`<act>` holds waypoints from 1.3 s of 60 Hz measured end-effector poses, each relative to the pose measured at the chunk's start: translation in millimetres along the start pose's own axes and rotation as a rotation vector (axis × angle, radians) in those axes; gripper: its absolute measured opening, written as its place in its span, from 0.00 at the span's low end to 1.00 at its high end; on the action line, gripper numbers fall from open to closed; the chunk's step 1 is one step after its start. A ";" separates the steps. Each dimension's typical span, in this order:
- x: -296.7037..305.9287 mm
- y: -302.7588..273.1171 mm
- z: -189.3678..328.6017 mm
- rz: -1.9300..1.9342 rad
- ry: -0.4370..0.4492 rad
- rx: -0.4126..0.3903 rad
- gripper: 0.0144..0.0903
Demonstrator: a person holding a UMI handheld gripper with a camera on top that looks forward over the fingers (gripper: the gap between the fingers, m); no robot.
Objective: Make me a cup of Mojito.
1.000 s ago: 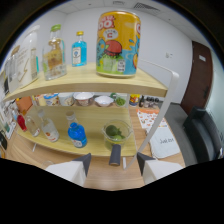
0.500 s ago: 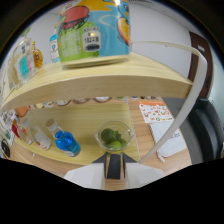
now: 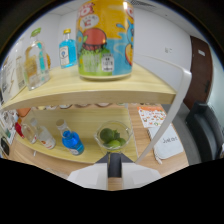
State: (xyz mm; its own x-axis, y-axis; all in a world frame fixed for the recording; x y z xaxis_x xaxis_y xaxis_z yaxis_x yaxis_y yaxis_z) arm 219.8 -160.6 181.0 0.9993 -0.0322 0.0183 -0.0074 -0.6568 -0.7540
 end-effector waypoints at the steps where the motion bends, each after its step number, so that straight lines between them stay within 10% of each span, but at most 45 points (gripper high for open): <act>1: -0.7 -1.1 -3.4 0.001 0.000 0.011 0.02; 41: -88.8 88.9 -52.8 -0.014 -0.027 0.079 0.02; 78: -91.4 15.3 -59.6 -1.064 0.357 0.425 0.02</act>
State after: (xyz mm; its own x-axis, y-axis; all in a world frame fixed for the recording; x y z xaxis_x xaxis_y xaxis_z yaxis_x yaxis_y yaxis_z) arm 126.2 -212.6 206.9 0.4299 0.1242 0.8943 0.8959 -0.1817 -0.4054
